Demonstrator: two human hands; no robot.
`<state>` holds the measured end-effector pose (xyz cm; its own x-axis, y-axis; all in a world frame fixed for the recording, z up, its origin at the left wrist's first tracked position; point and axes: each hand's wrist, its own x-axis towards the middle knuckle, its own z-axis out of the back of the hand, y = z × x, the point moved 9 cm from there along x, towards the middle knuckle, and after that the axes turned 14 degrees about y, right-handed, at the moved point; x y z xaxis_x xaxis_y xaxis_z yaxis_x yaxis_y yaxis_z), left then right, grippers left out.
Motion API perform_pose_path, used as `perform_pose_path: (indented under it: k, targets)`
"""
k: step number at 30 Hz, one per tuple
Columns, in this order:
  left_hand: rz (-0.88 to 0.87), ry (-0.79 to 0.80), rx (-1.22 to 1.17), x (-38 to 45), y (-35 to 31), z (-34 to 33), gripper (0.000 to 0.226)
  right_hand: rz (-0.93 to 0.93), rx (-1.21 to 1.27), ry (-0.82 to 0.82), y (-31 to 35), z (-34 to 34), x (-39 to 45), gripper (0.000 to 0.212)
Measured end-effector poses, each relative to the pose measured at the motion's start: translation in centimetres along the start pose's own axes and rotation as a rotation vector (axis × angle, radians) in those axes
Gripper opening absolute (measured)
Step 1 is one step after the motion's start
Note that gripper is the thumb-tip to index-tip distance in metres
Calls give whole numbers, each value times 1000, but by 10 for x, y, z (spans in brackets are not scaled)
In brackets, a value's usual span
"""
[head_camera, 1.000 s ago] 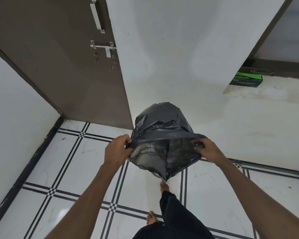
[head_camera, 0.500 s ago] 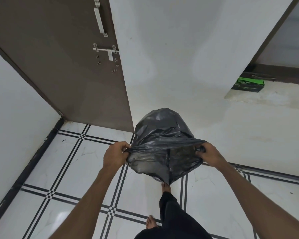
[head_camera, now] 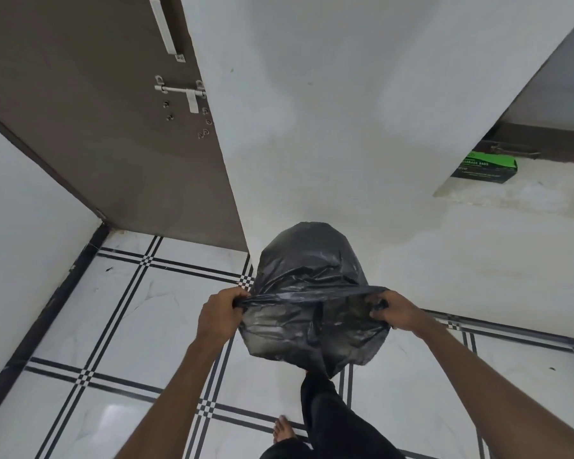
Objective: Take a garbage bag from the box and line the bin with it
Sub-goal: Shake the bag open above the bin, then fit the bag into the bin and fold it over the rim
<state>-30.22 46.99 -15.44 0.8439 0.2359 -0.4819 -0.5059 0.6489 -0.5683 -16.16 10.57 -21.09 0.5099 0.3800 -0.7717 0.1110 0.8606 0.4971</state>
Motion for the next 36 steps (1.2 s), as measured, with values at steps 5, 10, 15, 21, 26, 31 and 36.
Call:
perform_pose_path:
  k: [5, 10, 15, 21, 26, 31, 36]
  targets:
    - [51, 156, 70, 15, 9, -31, 31, -96, -21, 145, -35, -24, 24, 34]
    - [86, 285, 149, 35, 19, -60, 34, -178, -56, 312, -70, -53, 47, 36]
    - [108, 374, 200, 62, 16, -91, 39, -236, -62, 415, -77, -53, 71, 37]
    - [106, 417, 170, 91, 30, -132, 32, -285, 66, 327, -94, -55, 114, 36]
    - [110, 439, 139, 108, 55, -159, 33, -313, 131, 263, -109, -82, 133, 30]
    - [88, 434, 127, 107, 68, -172, 16, -317, 196, 209, -114, -110, 138, 24]
    - [95, 446, 102, 110, 83, -180, 14, -314, 298, 149, -119, -127, 137, 21]
